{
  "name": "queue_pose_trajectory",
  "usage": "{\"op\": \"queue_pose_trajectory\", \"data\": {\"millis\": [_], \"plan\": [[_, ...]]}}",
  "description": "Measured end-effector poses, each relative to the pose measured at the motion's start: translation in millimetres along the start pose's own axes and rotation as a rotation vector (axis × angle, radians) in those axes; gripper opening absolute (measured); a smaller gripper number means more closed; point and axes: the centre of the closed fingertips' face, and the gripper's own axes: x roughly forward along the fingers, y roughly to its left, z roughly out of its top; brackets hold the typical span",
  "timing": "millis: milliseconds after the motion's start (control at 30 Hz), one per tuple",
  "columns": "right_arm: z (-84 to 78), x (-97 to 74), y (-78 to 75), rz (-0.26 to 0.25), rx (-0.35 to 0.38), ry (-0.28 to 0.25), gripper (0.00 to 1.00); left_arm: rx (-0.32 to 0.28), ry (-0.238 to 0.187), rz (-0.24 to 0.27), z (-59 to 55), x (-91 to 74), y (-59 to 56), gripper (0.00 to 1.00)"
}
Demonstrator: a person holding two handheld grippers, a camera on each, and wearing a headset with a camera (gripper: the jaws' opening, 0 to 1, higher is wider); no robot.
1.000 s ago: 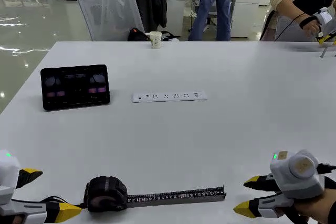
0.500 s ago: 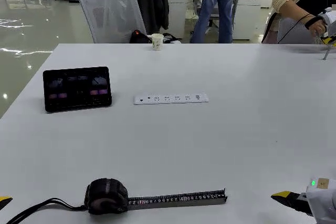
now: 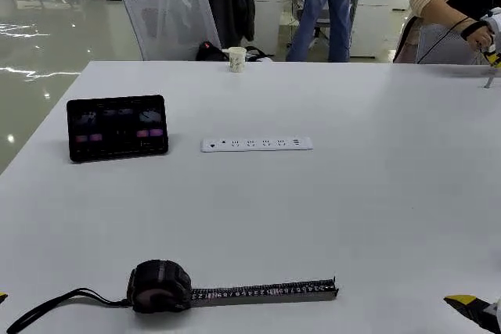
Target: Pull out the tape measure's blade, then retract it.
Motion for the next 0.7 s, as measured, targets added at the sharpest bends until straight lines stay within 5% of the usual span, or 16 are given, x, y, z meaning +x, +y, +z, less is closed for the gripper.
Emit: {"op": "queue_pose_trajectory", "data": {"millis": [267, 567, 700], "plan": [[-3.2, -6.9, -3.0, -0.019, 0.002, 0.006, 0.99, 0.039, 0.057, -0.013, -7.7, 4.7, -3.3, 0.99], [-0.1, -8.7, -5.2, -0.015, -0.007, 0.006, 0.99, 0.005, 0.033, -0.010, -3.6, 4.7, -7.8, 0.99], [9.3, -6.4, -7.4, -0.013, -0.019, 0.004, 0.99, -0.006, 0.020, -0.008, 8.3, 7.7, -12.7, 0.99]]}}
